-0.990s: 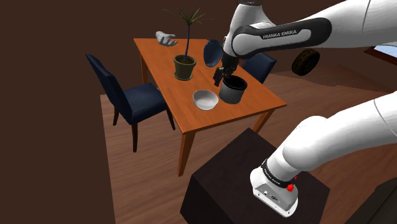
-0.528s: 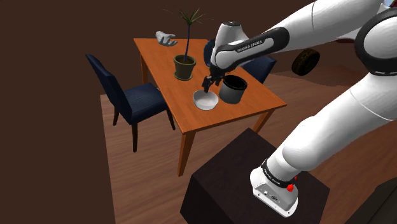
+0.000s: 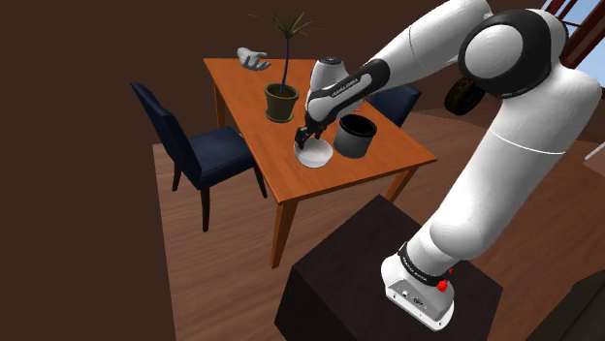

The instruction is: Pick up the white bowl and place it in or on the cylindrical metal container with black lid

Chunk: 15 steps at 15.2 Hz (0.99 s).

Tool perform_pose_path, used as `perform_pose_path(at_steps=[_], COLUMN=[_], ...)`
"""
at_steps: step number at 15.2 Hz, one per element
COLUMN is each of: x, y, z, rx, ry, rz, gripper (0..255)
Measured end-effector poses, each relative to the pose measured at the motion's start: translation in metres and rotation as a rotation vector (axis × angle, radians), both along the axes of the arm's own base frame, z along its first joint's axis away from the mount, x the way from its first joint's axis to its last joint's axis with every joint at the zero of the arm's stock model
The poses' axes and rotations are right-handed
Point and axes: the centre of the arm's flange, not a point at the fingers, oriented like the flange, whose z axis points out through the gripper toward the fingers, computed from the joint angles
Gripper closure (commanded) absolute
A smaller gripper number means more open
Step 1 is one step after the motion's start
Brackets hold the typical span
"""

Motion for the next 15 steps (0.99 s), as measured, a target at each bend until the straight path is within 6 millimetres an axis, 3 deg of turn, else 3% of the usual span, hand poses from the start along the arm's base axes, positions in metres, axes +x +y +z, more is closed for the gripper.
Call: perform_pose_path(at_steps=[4,11,15], x=[0.029,0.035,0.036], y=[-0.005,-0.009,-0.010], z=[-0.041,-0.080,-0.086], rx=[-0.002,-0.002,-0.002], ry=[-0.001,-0.002,-0.002], rz=[-0.010,-0.012,-0.012], gripper=[0,0,0])
